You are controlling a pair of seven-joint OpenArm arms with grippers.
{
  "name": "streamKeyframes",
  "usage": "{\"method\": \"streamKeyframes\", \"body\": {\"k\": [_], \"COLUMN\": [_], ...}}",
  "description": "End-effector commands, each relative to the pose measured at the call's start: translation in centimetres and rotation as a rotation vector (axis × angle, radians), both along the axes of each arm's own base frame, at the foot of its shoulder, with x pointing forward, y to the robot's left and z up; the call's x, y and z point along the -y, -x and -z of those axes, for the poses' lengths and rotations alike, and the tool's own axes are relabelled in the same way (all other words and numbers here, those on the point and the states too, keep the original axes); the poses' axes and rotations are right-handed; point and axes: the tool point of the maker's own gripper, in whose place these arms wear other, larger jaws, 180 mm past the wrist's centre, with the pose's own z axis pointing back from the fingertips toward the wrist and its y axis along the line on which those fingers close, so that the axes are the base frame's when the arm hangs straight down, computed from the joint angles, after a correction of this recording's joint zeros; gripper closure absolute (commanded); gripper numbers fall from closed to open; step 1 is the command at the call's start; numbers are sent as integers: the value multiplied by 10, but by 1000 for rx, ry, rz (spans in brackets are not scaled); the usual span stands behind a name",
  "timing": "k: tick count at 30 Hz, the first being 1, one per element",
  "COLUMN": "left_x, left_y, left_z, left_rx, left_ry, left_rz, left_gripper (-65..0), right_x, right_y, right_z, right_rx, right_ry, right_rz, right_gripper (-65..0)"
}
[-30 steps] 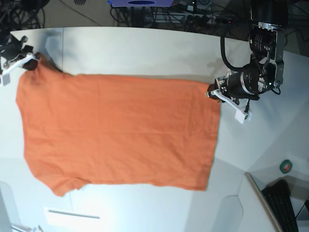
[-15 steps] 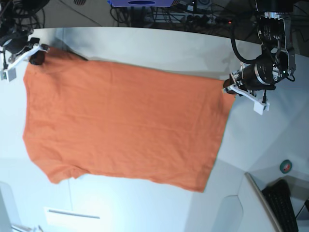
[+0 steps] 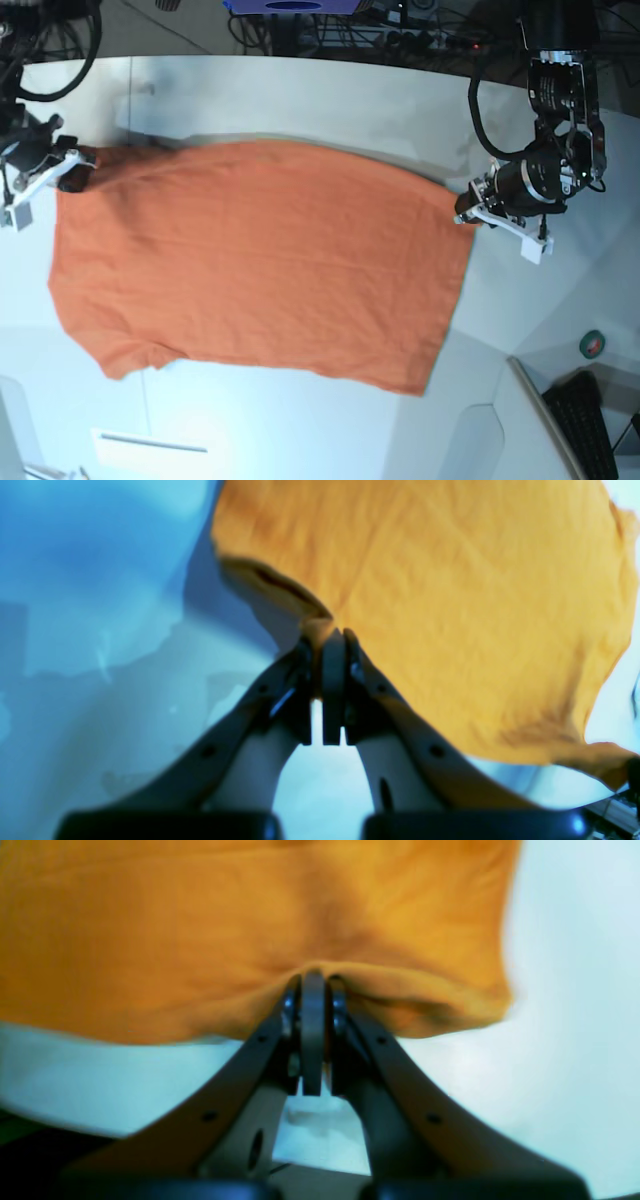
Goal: Layout the t-shirt on the table in an organized manner, then fold the t-shirt properly
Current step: 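Drag the held shirt edge with both grippers to straighten it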
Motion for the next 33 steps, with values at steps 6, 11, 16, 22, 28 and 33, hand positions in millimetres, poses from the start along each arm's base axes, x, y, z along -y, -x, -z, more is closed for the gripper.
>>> {"method": "streamKeyframes", "body": {"k": [6, 11, 16, 22, 28, 33], "left_x": [-10, -11, -14, -14, -10, -9], "left_y": [-23, -40, -51, -53, -67, -71], "left_z": [-5, -5, -3, -3, -10, -4], "left_rx": [24, 27, 19, 21, 45, 29], "left_ry": [8, 24, 39, 47, 30, -78], "left_rz": [-27, -41, -60, -69, -58, -37], "left_gripper": [0, 0, 0, 0, 0, 0], "right_x": [10, 12, 15, 18, 20, 23], "right_y": [-30, -48, -63, -79, -90, -100], "right_z": [-1, 6, 11, 14, 16, 14], "right_rx": [30, 25, 19, 19, 16, 19], "right_ry": [53, 20, -6, -27, -48, -55], "right_rz": [19, 41, 57, 73, 85, 90], "right_gripper": [0, 0, 0, 0, 0, 0]}}
